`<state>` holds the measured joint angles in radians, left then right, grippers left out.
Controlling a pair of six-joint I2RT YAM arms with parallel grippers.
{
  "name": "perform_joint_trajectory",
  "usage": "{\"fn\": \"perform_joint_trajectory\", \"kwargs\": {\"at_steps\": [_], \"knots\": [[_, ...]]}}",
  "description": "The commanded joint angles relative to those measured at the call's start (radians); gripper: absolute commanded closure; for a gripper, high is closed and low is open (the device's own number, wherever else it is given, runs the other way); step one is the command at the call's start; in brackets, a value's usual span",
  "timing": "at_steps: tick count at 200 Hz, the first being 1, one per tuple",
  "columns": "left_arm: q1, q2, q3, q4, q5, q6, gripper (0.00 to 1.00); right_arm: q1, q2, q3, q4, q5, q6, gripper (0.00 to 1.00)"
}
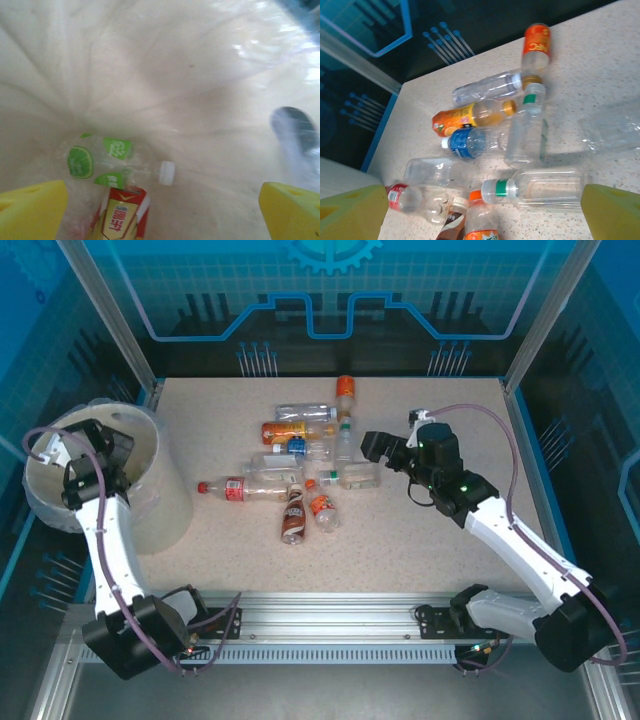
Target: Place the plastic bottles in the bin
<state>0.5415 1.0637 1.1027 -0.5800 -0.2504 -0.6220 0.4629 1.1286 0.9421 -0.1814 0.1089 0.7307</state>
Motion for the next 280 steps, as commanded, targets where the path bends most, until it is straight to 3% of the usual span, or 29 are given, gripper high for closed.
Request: {"fn": "perform_joint_trajectory", "kwargs": {"at_steps": [1,24,65,103,155,198,219,280], "knots": [[0.004,-0.052,0.03,0.002,0.13,0.045,0.01,-0.058,0.034,-0.024,-0.036,0.015,0.103,0.0],[-0.012,-0.066,0.062,-0.021,0.235,0.063,0.01,-0.11,0.082,-0.028,-0.082,0.006,0.209,0.0],[-0.065,-0.098,0.046,0.068,0.529,0.081,0.01,-0.196,0.171,-0.031,-0.139,-0.038,0.432,0.0],[-0.086,-0.175,-0.009,0.2,0.655,0.029,0.01,-0.197,0.265,0.005,-0.11,-0.062,0.559,0.0],[-0.085,-0.24,-0.06,0.287,0.818,0.023,0.01,-0.177,0.428,0.148,-0.208,0.065,0.802,0.0],[-0.086,-0.302,-0.069,0.213,0.818,0.101,0.01,-0.173,0.612,0.272,-0.254,0.027,0.969,0.01],[-0.086,-0.328,-0.075,0.164,0.776,0.125,0.01,-0.178,0.707,0.339,-0.234,-0.036,0.985,0.0],[-0.085,-0.334,-0.089,0.108,0.772,0.158,0.01,-0.176,0.867,0.435,-0.238,-0.011,1.033,0.03]]}}
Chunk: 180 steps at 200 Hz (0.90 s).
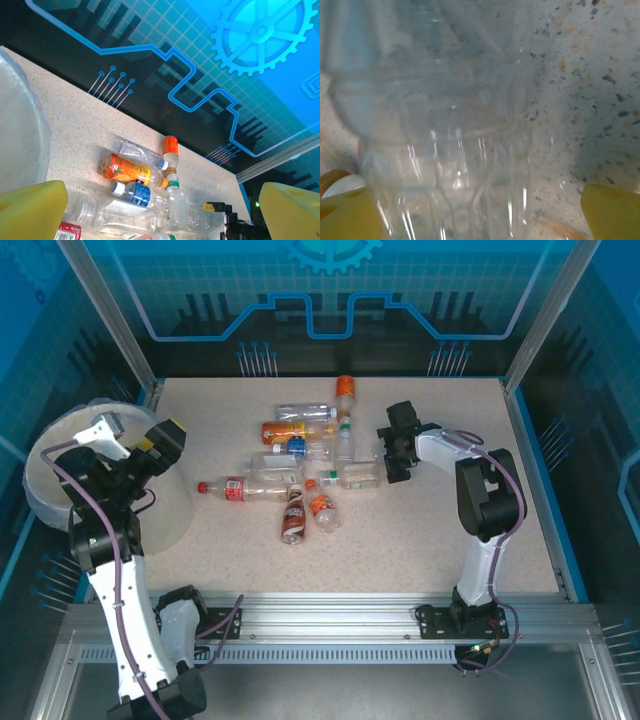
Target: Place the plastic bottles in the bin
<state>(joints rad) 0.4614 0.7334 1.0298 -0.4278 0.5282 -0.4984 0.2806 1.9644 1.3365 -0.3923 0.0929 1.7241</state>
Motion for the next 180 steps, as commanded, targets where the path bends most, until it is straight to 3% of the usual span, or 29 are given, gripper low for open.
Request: {"fn": "perform_joint_trajectory", "kwargs": {"at_steps": [1,99,138,180], "knots": [[-0.005,-0.003,-0.016,-0.045,-0.006,0.035,0.01,0.005,0.031,0.041,-0.025,0.005,0.04,0.03],[-0.005,0.005,-0.037,-0.001,0.043,-0.005,0.01,0.001,-0.074,-0.099,0.098,0.13,-0.06,0.38],[-0.007,0.009,-0.046,0.043,0.099,-0.048,0.01,0.002,-0.219,-0.228,0.192,0.207,-0.225,0.46],[-0.03,0.013,-0.117,0.223,0.19,-0.202,0.01,0.009,-0.417,-0.338,0.26,0.233,-0.574,0.51]]}}
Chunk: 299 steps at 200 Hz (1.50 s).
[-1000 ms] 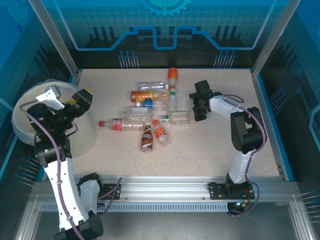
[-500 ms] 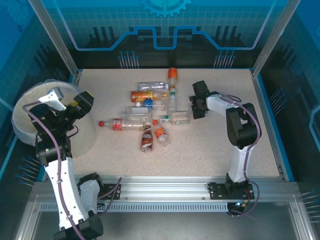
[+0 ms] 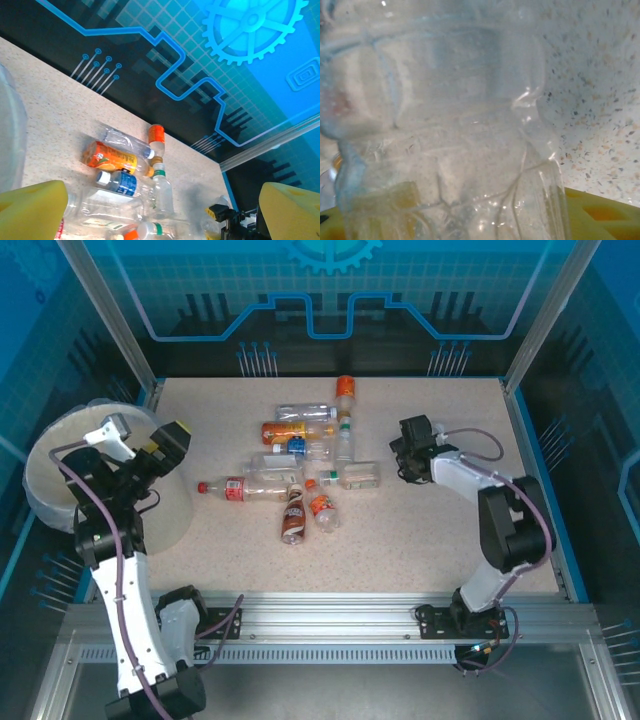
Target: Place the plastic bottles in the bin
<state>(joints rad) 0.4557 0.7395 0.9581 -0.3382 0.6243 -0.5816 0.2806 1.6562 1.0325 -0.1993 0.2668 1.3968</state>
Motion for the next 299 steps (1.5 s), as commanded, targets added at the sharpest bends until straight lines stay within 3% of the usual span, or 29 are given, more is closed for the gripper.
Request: {"fn": "perform_joint_trajectory", "kwargs": {"at_steps": [1,26,82,103,147,189,232,269,299], "knots": [[-0.026,0.006,-0.045,0.137,0.098,-0.122,0.01,0.009,-0.112,-0.035,0.067,0.058,-0.255,0.51],[-0.096,0.025,-0.049,0.168,0.091,-0.139,0.01,0.016,-0.221,-0.073,0.091,0.011,-0.454,0.51],[-0.388,0.103,-0.071,0.315,-0.017,-0.174,0.01,0.029,-0.353,-0.115,0.144,-0.185,-0.718,0.52],[-0.472,0.145,-0.073,0.351,-0.06,-0.174,0.01,0.033,-0.371,-0.124,0.197,-0.353,-0.808,0.5],[-0.63,0.25,-0.078,0.478,-0.108,-0.164,0.01,0.075,-0.402,-0.105,0.186,-0.597,-0.885,0.55],[-0.758,0.382,-0.038,0.586,-0.092,-0.129,0.01,0.171,-0.435,-0.062,0.148,-0.674,-0.959,0.56],[-0.845,0.48,-0.033,0.77,-0.057,-0.135,0.01,0.227,-0.43,0.002,0.142,-0.779,-0.944,0.57],[-0.865,0.528,-0.036,0.927,-0.003,-0.172,0.01,0.266,-0.412,0.051,0.106,-0.788,-0.951,0.57],[-0.866,0.562,-0.014,0.932,-0.007,-0.193,0.01,0.304,-0.38,0.091,0.068,-0.752,-0.953,0.56]]}}
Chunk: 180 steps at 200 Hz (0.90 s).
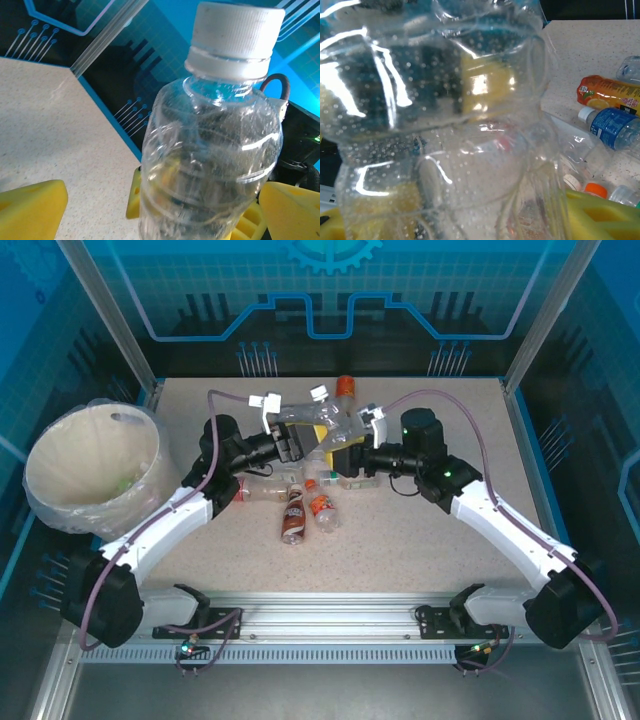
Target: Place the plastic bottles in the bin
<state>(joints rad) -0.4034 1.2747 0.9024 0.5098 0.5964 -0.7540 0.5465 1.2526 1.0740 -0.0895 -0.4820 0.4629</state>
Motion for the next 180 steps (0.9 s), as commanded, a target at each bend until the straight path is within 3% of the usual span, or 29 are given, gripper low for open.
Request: {"fn": "perform_joint_trajectory", "kwargs": {"at_steps": [1,56,125,180], "knots": [[-0.007,0.027,0.042,0.083,0.021,-0.021,0.01,0.04,0.025,0.051,-0.043,-0.001,-0.02,0.56],[-0.012,0.008,0.053,-0.056,-0.097,0.053,0.03,0.112,0.069,0.091,-0.118,0.153,-0.061,0.54],[-0.024,0.0,0.042,-0.1,-0.095,0.049,0.22,0.179,0.088,0.093,-0.092,0.263,-0.084,0.53],[-0.029,-0.024,0.036,-0.113,-0.092,0.067,0.43,0.187,0.094,0.095,-0.06,0.257,-0.083,0.51]]}}
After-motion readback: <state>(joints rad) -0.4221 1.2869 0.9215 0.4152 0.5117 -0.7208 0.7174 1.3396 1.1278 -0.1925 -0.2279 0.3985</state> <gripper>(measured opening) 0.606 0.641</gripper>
